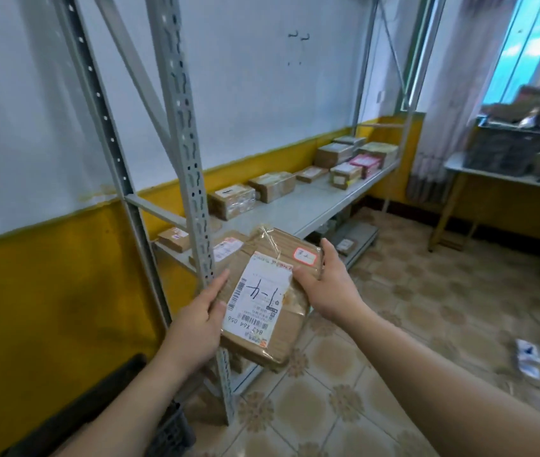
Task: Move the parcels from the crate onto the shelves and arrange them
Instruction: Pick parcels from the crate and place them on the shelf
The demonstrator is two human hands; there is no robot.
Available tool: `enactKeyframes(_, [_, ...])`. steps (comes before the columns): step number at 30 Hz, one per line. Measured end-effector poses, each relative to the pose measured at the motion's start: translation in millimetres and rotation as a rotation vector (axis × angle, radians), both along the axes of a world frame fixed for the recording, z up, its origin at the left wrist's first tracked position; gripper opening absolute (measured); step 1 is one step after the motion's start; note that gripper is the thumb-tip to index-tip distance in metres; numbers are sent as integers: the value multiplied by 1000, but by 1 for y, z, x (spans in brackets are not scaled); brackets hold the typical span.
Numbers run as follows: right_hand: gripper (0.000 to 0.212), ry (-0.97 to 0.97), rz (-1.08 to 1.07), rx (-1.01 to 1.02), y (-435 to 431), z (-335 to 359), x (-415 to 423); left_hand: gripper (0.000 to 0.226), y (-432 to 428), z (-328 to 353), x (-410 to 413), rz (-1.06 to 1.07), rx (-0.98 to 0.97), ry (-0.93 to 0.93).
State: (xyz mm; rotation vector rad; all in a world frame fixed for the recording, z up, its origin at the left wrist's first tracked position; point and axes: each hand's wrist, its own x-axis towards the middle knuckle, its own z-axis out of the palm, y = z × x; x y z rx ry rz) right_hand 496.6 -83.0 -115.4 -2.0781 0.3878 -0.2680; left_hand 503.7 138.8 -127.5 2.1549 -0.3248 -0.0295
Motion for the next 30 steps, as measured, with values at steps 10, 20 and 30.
enactKeyframes(10, [90,-39,-173,-14,-228,-4,-26,44,-245,2,13,-143,-68,-21])
enactKeyframes(20, [90,23,-148,16,-316,-23,45,46,-329,-10,89,-117,-8,7])
enactKeyframes(30, [71,69,-7,-51,-326,-36,240,45,-346,-34,277,-3,34,26])
